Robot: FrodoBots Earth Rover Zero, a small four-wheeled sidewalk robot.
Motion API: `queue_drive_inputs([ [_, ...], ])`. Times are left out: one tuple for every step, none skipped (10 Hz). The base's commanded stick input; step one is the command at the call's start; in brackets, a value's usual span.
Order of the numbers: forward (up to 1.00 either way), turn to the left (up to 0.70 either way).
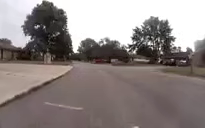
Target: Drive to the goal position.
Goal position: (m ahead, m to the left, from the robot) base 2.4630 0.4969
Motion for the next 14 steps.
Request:
queue_drive_inputs([
  [0.70, 0.00],
  [0.70, 0.00],
  [0.70, 0.00],
  [0.70, 0.00],
  [0.70, 0.00],
  [0.70, 0.00],
  [0.70, 0.00],
  [0.70, 0.00],
  [0.70, 0.00],
  [0.70, 0.00],
  [0.70, 0.00],
  [0.70, 0.00],
  [0.70, 0.00],
  [0.70, 0.00],
])
